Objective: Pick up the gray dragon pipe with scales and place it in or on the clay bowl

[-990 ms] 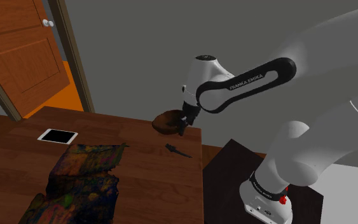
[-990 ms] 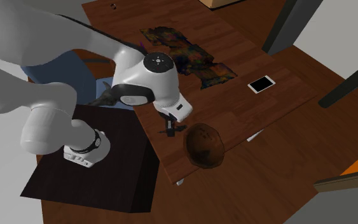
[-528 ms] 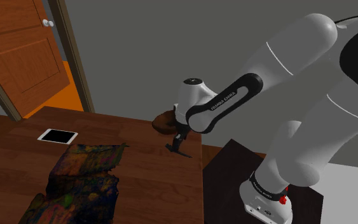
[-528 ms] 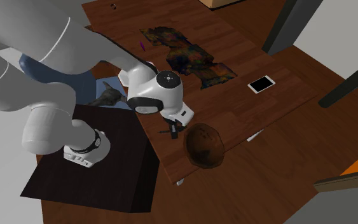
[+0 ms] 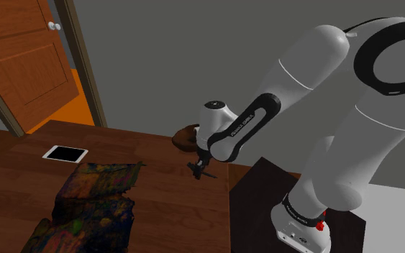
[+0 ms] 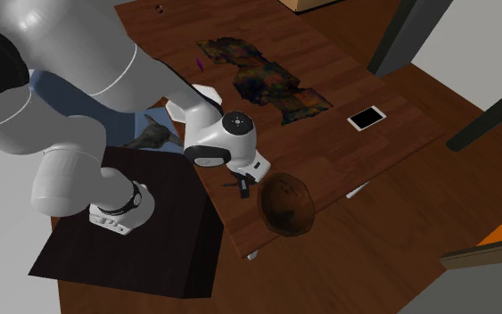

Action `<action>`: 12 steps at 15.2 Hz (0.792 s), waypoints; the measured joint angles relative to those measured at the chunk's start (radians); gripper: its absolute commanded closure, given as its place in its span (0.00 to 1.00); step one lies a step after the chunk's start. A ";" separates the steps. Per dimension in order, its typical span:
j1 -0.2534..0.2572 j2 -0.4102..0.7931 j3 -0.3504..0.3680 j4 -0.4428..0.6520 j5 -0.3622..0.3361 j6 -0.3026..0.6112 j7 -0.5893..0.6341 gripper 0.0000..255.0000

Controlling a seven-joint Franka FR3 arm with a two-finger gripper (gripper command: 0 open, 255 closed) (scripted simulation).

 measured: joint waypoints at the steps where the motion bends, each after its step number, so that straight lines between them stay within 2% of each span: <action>1: 0.000 0.007 0.000 0.000 0.001 0.007 -0.001 0.00; 6: 0.001 0.013 0.001 0.000 0.001 0.013 0.000 0.00; 7: 0.001 0.013 0.001 0.000 0.001 0.013 0.000 1.00; 12: -0.005 0.008 -0.007 0.004 -0.001 0.012 0.000 1.00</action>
